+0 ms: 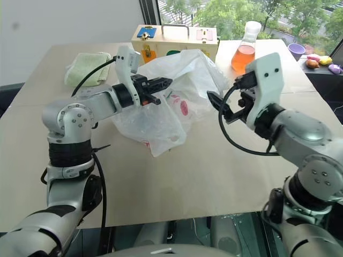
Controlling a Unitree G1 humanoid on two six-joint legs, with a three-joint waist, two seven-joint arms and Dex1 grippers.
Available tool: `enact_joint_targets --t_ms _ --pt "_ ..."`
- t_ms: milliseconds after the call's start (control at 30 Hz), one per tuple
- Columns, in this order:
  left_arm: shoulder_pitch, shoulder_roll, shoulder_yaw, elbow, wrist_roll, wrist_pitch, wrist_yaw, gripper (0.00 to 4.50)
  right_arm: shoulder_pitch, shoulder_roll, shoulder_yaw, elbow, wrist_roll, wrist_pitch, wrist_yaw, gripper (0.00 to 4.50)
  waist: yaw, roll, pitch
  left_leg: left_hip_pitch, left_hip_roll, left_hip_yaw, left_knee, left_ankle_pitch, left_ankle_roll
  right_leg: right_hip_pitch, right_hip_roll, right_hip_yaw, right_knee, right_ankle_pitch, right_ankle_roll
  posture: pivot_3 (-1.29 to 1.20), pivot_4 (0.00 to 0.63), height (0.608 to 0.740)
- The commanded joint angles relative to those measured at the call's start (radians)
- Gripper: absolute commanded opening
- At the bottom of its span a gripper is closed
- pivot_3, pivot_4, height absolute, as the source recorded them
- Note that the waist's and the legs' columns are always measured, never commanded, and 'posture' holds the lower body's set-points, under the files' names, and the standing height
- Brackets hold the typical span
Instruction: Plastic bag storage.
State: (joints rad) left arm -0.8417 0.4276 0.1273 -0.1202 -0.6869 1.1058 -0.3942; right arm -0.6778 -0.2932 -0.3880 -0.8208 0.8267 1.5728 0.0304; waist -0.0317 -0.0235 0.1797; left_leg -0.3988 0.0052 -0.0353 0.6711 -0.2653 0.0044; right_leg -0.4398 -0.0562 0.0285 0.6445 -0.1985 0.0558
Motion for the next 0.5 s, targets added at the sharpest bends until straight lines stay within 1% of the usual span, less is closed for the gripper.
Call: enact_joint_targets --t_ms 33,67,100,133,167,200,267,300,367,400,433,467,500 --pt "-0.019 0.025 0.015 -0.047 -0.003 -0.006 -0.011 0.0 -0.007 -0.005 -0.017 -0.008 -0.036 0.025 -0.017 3.59 -0.001 0.0 0.0 0.0 0.0 0.0 0.0 0.0 0.0 0.0 0.0 0.0 0.0 0.0 0.0 0.0 0.15 0.74" --pt "-0.012 0.033 0.02 -0.058 -0.01 -0.001 -0.014 0.0 -0.01 -0.002 -0.018 -0.003 -0.046 0.023 -0.019 3.07 -0.001 0.0 0.0 0.0 0.0 0.0 0.0 0.0 0.0 0.0 0.0 0.0 0.0 0.0 0.0 0.0 0.15 0.74" --pt "-0.006 0.04 0.025 -0.066 -0.017 0.003 -0.019 0.0 -0.013 0.0 -0.02 0.002 -0.052 0.022 -0.018 2.64 -0.001 0.0 0.0 0.0 0.0 0.0 0.0 0.0 0.0 0.0 0.0 0.0 0.0 0.0 0.0 0.0 0.15 0.74" --pt "0.008 0.019 0.068 -0.074 -0.057 -0.013 -0.025 0.0 -0.017 -0.004 -0.018 0.007 -0.054 0.019 -0.009 2.12 -0.001 0.0 0.0 0.0 0.0 0.0 0.0 0.0 0.0 0.0 0.0 0.0 0.0 0.0 0.0 0.0 0.15 0.74" --pt "0.024 0.036 0.074 -0.093 -0.057 -0.038 -0.048 0.0 -0.02 -0.009 -0.016 0.013 -0.057 0.017 -0.002 1.68 -0.003 0.0 0.0 0.0 0.0 0.0 0.0 0.0 0.0 0.0 0.0 0.0 0.0 0.0 0.0 0.0 0.15 0.74" --pt "0.035 0.055 0.079 -0.106 -0.062 -0.04 -0.066 0.0 -0.023 -0.013 -0.014 0.019 -0.06 0.014 0.005 1.13 -0.003 0.0 0.0 0.0 0.0 0.0 0.0 0.0 0.0 0.0 0.0 0.0 -0.001 0.0 0.0 0.0 0.15 0.74" --pt "0.037 0.125 0.142 -0.095 -0.179 0.068 -0.153 0.0 -0.027 -0.019 -0.005 0.038 -0.068 0.0 0.017 0.25 -0.011 0.0 0.0 0.0 0.0 0.0 0.0 0.0 0.0 0.0 0.0 0.0 -0.001 0.0 0.0 0.0 0.15 0.74" --pt "0.038 0.153 0.178 -0.09 -0.239 0.103 -0.192 0.25 -0.028 -0.021 0.0 0.047 -0.073 -0.008 0.022 0.03 -0.013 0.0 0.0 0.0 0.001 0.0 0.0 0.0 0.0 0.0 0.001 0.0 0.0 0.0 0.0 0.0 0.15 0.74" --pt "0.025 0.191 0.269 -0.067 -0.373 0.159 -0.232 0.77 -0.018 -0.032 0.013 0.067 -0.082 -0.027 0.036 0.0 -0.013 0.0 0.0 0.0 0.001 0.0 -0.001 0.0 0.0 -0.001 0.002 0.0 0.0 0.0 0.0 0.0 0.15 0.74" --pt "0.02 0.21 0.312 -0.045 -0.434 0.185 -0.243 1.19 -0.011 -0.036 0.021 0.076 -0.087 -0.037 0.043 0.0 -0.012 0.001 0.0 0.0 0.002 0.0 -0.001 0.0 0.0 -0.001 0.002 0.0 0.0 0.0 0.0 0.0 0.15 0.74" --pt "0.027 0.234 0.345 -0.03 -0.488 0.213 -0.262 1.45 -0.005 -0.039 0.027 0.083 -0.09 -0.046 0.048 0.0 -0.011 0.0 0.0 0.0 0.002 0.0 -0.001 0.0 0.0 -0.001 0.002 0.0 0.0 0.0 0.0 0.0 0.15 0.74" --pt "0.052 0.267 0.369 -0.019 -0.534 0.253 -0.282 2.03 -0.001 -0.036 0.029 0.091 -0.092 -0.053 0.053 0.0 -0.011 0.0 0.0 0.0 0.002 0.0 -0.001 0.0 0.0 0.0 0.002 0.0 0.0 0.0 0.0 0.0 0.15 0.74" --pt "0.116 0.323 0.393 -0.023 -0.607 0.318 -0.336 2.49 0.007 -0.036 0.033 0.096 -0.093 -0.061 0.059 0.0 -0.011 0.001 0.0 0.0 0.002 0.0 0.0 0.0 0.0 0.0 0.002 0.0 -0.001 0.0 0.0 0.0 0.15 0.74"
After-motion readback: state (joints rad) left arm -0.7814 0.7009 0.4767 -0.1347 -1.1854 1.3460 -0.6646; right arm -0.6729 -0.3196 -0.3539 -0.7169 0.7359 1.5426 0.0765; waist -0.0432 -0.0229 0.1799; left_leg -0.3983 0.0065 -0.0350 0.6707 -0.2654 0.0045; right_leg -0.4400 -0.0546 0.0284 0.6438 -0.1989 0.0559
